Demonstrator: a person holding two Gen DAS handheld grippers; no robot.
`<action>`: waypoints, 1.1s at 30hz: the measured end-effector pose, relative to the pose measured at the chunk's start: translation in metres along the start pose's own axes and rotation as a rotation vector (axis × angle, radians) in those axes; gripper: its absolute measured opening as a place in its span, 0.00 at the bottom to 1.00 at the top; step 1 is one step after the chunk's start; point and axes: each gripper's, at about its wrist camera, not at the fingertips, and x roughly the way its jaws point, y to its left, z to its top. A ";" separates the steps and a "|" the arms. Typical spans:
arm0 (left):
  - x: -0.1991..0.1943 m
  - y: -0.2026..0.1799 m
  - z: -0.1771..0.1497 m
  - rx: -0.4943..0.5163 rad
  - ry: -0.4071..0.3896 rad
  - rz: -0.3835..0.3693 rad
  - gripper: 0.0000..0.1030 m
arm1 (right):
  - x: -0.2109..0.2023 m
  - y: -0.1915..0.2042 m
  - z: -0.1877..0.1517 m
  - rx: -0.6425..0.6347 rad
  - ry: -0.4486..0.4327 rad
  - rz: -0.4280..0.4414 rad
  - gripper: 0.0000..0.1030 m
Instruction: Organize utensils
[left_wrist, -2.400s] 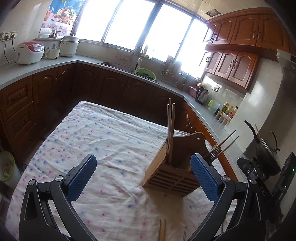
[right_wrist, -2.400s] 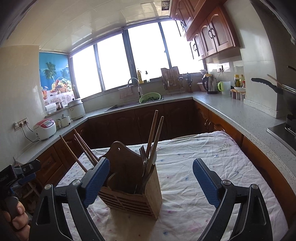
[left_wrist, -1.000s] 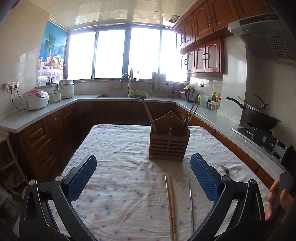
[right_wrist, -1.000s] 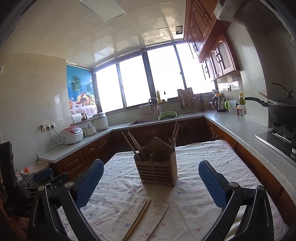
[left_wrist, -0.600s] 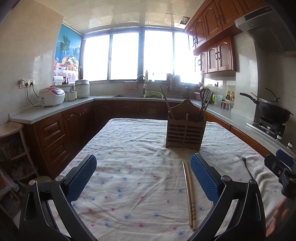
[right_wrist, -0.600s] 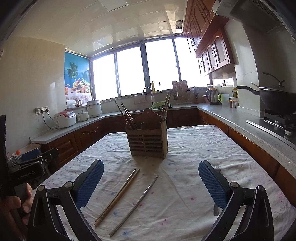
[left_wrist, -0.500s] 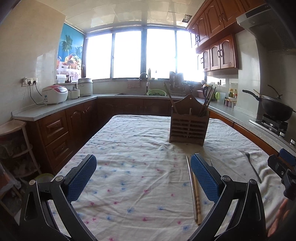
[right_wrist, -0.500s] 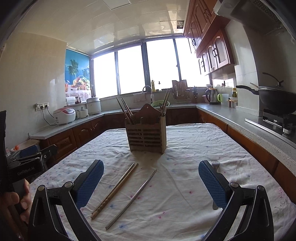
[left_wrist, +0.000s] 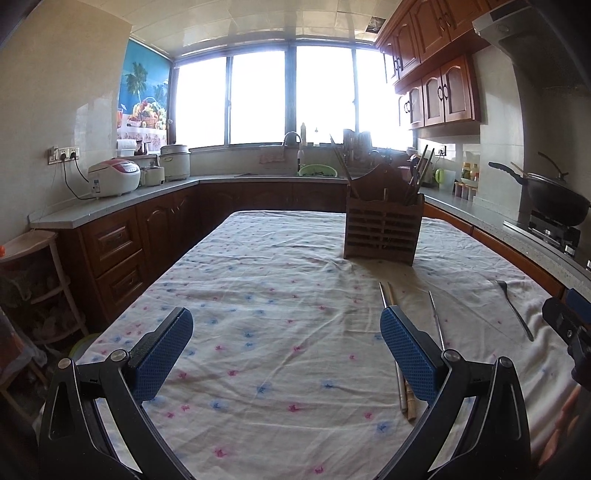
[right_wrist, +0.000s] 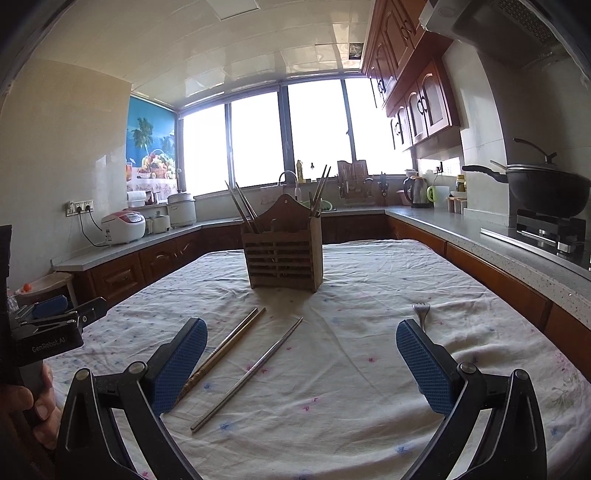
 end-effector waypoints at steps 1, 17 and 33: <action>-0.001 -0.001 0.000 0.003 -0.001 -0.001 1.00 | 0.001 -0.001 -0.001 0.003 0.002 -0.002 1.00; 0.001 -0.008 0.005 0.024 0.021 -0.002 1.00 | 0.005 -0.006 -0.006 0.016 0.029 -0.003 1.00; 0.002 -0.009 0.004 0.032 0.026 -0.005 1.00 | 0.005 -0.004 -0.006 0.007 0.029 0.005 1.00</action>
